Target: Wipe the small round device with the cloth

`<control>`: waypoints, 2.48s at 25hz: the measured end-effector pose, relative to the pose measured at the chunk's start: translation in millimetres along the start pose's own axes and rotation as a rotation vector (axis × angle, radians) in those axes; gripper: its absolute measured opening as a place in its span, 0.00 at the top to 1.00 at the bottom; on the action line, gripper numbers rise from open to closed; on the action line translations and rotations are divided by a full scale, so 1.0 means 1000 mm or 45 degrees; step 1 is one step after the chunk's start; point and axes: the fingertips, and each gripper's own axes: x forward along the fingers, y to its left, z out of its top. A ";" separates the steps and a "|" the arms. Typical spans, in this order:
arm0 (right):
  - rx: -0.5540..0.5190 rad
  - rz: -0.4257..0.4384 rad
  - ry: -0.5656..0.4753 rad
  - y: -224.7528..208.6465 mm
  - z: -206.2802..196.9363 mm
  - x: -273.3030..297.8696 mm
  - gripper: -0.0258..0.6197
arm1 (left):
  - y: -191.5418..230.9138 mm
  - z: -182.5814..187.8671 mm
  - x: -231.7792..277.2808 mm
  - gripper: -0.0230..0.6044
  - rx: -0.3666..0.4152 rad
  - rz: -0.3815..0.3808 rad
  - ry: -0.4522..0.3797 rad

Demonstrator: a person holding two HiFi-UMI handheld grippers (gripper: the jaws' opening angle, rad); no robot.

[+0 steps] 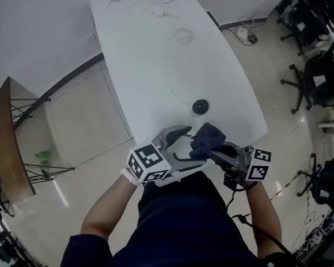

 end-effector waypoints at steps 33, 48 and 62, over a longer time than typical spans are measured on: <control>-0.085 -0.364 -0.260 -0.051 0.039 -0.044 0.82 | 0.064 -0.005 0.008 0.82 0.004 0.383 0.135; 0.098 -0.447 -0.361 -0.105 0.060 -0.047 0.84 | 0.143 0.006 0.035 0.82 -0.541 0.259 0.023; 0.220 -0.419 -0.373 -0.134 0.063 -0.034 0.84 | 0.185 -0.037 0.012 0.82 -0.956 -0.079 0.138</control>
